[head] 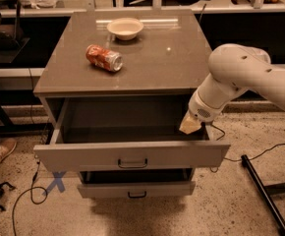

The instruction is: Open top drawer

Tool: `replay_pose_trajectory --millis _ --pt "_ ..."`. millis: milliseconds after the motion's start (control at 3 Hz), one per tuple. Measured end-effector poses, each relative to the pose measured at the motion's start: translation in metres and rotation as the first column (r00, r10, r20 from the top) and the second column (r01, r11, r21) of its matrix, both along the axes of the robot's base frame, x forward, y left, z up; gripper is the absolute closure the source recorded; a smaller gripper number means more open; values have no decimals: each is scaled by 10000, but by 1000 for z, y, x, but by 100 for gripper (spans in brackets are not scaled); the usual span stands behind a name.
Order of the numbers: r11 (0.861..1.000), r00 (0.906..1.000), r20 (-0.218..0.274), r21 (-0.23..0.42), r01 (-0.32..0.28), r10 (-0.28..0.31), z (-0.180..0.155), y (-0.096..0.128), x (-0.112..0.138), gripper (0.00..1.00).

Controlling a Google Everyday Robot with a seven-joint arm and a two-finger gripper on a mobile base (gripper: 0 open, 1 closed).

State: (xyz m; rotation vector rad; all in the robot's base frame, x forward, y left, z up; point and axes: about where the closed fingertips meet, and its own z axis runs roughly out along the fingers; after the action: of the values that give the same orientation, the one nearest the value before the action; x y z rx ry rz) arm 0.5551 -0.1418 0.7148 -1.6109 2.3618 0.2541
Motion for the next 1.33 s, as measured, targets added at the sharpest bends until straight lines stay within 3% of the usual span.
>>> replay_pose_trajectory --millis 333,1000,1333 --pt "9980 9980 -100 66 623 -622 -13 0 14 100" --pt "9933 9923 -522 -341 1103 -1120 -45 4 21 100" --pt "9900 9894 -604 -570 1290 -1324 -54 13 7 100"
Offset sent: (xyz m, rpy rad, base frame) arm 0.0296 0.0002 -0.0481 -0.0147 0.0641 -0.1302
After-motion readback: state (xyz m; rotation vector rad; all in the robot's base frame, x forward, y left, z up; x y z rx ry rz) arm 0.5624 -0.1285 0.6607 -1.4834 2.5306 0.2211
